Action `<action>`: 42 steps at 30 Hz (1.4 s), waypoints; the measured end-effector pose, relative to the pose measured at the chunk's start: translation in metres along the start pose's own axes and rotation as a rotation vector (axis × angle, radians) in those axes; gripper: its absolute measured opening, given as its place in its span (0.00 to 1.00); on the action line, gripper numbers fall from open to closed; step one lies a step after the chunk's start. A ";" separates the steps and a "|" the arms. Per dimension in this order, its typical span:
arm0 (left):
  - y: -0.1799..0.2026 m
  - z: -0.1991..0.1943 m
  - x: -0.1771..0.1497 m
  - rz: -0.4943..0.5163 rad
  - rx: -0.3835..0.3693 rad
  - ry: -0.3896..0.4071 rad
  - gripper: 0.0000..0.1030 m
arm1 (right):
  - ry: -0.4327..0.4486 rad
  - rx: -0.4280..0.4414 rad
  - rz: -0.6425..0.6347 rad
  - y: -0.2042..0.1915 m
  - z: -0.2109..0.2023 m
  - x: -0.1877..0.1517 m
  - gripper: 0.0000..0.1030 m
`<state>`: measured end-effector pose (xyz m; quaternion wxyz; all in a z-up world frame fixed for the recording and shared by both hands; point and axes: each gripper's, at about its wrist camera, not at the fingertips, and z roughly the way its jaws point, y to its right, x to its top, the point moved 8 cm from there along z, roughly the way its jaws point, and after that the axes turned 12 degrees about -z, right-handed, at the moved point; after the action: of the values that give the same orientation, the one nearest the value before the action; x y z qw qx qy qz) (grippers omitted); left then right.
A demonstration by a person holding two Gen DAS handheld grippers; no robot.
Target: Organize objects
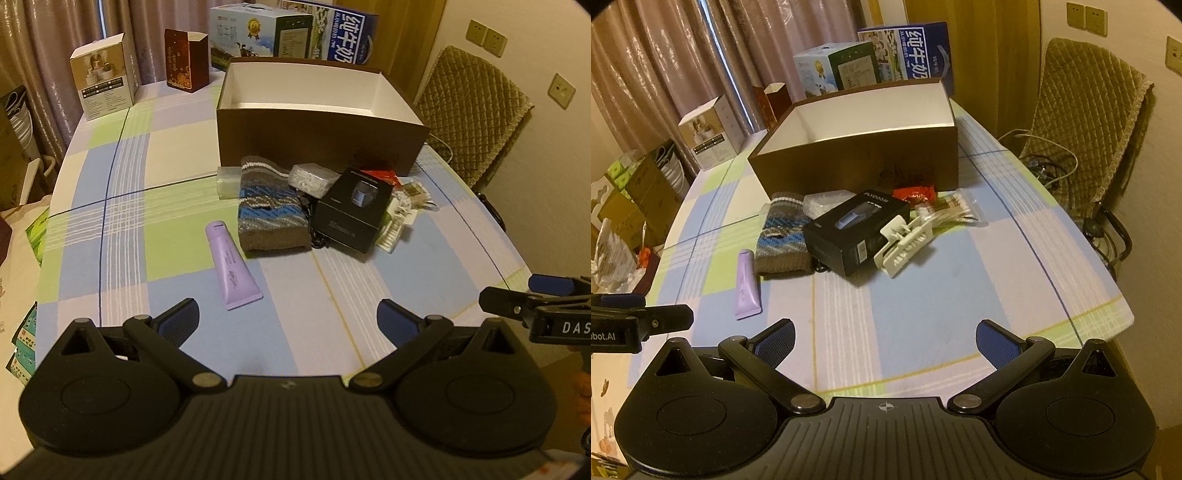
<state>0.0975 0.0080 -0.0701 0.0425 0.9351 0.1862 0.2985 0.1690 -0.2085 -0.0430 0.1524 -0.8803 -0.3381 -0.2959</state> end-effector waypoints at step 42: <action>-0.037 0.124 0.042 -0.148 0.193 -0.098 0.98 | -0.077 0.097 0.091 0.052 0.157 0.050 0.53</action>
<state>0.1886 0.0617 -0.1561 -0.0168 0.9321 0.2803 0.2290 0.2996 -0.1474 -0.1375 0.1949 -0.8970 -0.3173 -0.2381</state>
